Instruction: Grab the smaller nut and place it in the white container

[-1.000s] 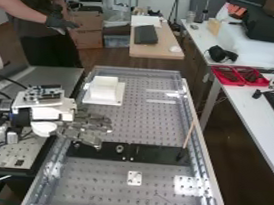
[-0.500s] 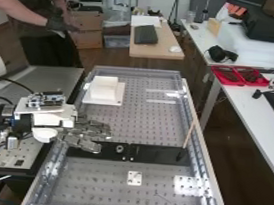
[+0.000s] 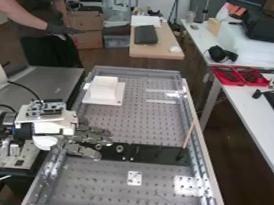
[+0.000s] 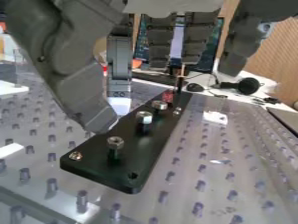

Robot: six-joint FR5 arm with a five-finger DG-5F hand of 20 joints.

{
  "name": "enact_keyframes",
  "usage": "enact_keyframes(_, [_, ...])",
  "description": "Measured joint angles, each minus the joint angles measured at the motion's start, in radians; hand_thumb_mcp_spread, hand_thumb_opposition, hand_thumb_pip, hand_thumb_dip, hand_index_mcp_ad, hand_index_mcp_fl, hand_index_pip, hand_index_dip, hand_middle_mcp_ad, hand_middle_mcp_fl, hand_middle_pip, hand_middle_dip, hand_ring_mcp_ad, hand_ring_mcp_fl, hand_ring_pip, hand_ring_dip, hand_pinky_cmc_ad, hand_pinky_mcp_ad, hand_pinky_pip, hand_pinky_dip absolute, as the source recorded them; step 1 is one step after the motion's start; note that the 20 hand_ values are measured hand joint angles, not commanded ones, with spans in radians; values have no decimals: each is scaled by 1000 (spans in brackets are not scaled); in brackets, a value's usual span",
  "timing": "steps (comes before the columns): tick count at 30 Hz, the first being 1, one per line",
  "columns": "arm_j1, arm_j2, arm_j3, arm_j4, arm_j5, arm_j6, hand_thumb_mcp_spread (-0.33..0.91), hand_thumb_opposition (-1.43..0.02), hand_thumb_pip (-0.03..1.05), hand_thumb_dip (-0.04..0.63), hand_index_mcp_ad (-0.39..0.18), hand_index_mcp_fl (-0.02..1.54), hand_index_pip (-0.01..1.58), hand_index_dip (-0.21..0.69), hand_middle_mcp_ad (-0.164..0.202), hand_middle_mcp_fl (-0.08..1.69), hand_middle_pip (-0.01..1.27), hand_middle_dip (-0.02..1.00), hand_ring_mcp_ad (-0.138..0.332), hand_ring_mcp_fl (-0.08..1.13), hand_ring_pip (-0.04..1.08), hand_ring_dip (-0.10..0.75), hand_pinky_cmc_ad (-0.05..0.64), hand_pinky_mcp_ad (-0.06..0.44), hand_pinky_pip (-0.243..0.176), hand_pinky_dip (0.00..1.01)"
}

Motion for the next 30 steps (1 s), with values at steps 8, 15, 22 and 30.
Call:
enact_keyframes(8, [-10,-6,-15,54,-18,38,382,-852,812,257,-131,5,1508,218,68,24,129,229,127,2,86,101,361,295,-26,182])
enact_keyframes(15, [-16,-18,-16,65,-28,38,382,-852,812,257,-131,5,1527,218,68,24,129,229,127,2,82,101,367,295,-26,182])
enact_keyframes(22, [-22,-33,-17,85,-38,44,382,-848,812,257,-131,5,1545,215,68,24,129,229,127,2,89,110,354,295,-26,182])
enact_keyframes(30, [-23,-45,-12,84,-42,37,382,-852,812,257,-131,7,1545,215,68,24,129,229,127,2,86,113,346,295,-26,182])
